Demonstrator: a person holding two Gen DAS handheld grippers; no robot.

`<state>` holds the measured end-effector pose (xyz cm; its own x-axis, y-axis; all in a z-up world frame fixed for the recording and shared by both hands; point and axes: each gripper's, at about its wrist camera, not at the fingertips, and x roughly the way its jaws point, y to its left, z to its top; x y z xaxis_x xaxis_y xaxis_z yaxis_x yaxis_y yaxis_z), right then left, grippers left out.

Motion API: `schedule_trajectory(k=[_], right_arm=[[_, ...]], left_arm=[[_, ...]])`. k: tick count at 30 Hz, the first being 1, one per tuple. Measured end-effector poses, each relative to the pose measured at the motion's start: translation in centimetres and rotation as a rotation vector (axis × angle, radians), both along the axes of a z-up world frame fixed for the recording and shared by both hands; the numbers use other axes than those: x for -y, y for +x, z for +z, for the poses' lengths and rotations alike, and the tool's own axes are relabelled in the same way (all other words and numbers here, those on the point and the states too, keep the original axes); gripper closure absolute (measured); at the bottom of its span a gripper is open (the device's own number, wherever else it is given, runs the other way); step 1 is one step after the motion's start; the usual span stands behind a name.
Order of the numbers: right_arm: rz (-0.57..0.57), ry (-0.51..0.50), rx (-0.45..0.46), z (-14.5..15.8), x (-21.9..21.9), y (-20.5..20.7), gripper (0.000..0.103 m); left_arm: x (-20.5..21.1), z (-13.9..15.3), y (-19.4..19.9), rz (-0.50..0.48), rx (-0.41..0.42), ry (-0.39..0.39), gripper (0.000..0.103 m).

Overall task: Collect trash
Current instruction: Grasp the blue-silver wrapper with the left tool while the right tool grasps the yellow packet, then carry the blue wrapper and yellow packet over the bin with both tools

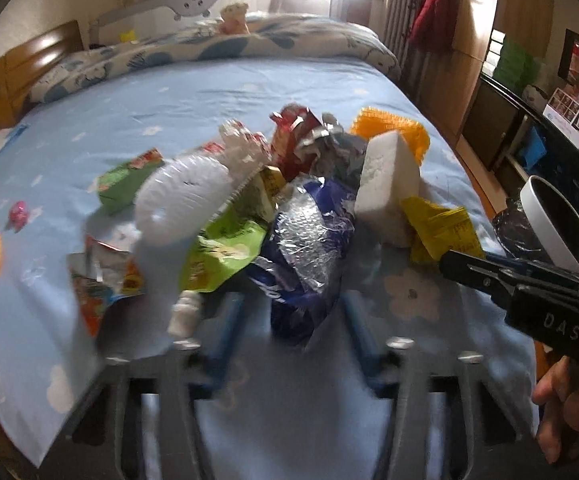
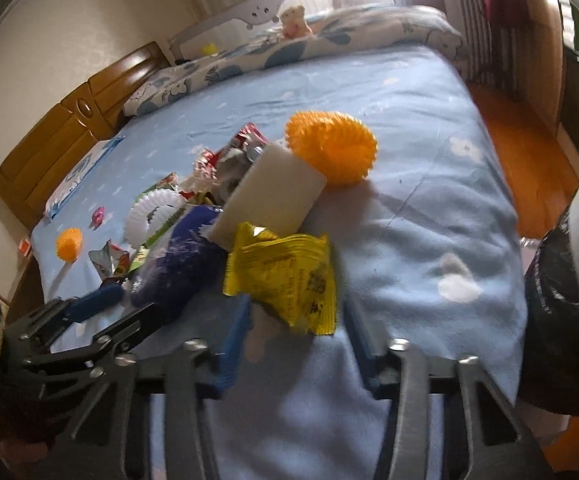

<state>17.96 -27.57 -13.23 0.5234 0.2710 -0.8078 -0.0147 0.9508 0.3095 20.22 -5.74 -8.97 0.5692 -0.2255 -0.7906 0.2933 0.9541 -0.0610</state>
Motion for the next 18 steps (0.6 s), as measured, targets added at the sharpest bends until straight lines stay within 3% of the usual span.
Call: schedule_trajectory(k=[1,4,18], right_arm=[[0.0,0.001,-0.008,-0.2,0.2,0.1,0.087],[-0.005,0.028,-0.003,-0.2,0.6,-0.2,0.091],[-0.055,0.065,0.058,3.4,3.7,-5.3,0.094]], left_arm=[[0.0,-0.3,0.3,-0.008,-0.019,-0.013,0.085],[-0.1,-0.4,0.4,-0.012,-0.018,-0.031,0.092],[-0.2,3.1,-6.3,-0.111,0.041,-0.063,0.094]])
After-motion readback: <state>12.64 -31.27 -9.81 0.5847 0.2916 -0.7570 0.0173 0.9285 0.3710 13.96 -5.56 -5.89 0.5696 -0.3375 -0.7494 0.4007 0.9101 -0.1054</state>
